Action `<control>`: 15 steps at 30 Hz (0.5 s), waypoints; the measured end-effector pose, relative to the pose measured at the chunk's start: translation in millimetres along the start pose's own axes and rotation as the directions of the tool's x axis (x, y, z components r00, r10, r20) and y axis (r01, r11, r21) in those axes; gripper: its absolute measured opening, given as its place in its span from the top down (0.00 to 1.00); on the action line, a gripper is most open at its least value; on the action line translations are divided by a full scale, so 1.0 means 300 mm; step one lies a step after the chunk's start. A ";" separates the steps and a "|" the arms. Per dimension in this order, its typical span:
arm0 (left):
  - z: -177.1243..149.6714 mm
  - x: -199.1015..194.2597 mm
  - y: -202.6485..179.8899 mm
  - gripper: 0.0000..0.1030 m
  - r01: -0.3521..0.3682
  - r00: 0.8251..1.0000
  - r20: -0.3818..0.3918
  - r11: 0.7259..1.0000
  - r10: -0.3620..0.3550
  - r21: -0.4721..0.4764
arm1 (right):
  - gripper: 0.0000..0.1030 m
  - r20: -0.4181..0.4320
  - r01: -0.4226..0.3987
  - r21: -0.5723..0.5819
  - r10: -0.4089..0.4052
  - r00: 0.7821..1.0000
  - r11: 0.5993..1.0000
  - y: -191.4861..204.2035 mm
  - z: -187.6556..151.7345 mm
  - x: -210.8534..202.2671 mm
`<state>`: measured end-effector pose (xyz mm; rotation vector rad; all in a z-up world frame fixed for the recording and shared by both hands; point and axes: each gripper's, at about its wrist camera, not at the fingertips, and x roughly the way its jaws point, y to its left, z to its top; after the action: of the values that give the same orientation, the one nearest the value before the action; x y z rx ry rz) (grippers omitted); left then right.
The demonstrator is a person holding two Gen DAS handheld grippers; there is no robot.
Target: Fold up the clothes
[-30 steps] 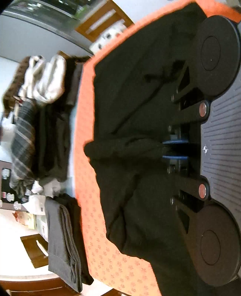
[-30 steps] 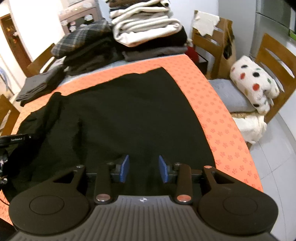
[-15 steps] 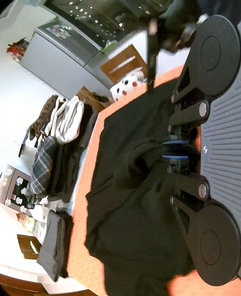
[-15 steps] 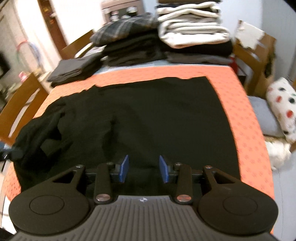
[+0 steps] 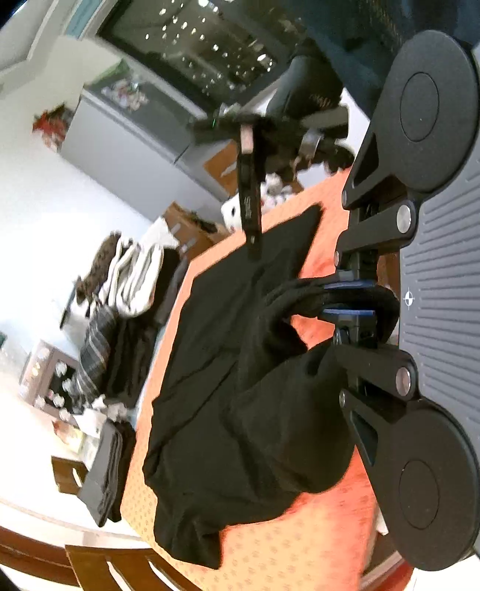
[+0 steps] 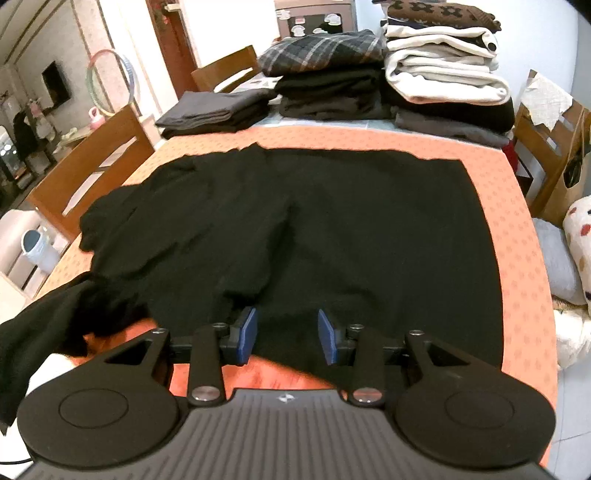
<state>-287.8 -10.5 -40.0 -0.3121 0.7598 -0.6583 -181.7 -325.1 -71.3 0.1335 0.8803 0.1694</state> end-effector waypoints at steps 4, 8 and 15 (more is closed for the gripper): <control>-0.137 -0.081 -0.083 0.88 0.028 0.999 -0.019 0.999 -0.027 0.016 | 0.59 -0.003 0.004 -0.026 -0.004 1.000 1.000 0.041 -0.120 -0.079; -0.243 -0.105 -0.125 0.87 0.028 0.997 -0.071 1.000 -0.027 0.008 | 0.59 -0.004 0.001 -0.043 -0.001 1.000 0.999 0.074 -0.209 -0.144; -0.276 -0.129 -0.142 0.36 0.007 0.998 -0.066 1.000 -0.006 0.014 | 0.59 -0.006 -0.010 -0.059 0.010 1.000 0.998 0.104 -0.266 -0.200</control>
<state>-387.0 -20.2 -56.1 -0.2808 0.8169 -0.6826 -284.0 -303.1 -70.5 0.0828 0.8798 0.2049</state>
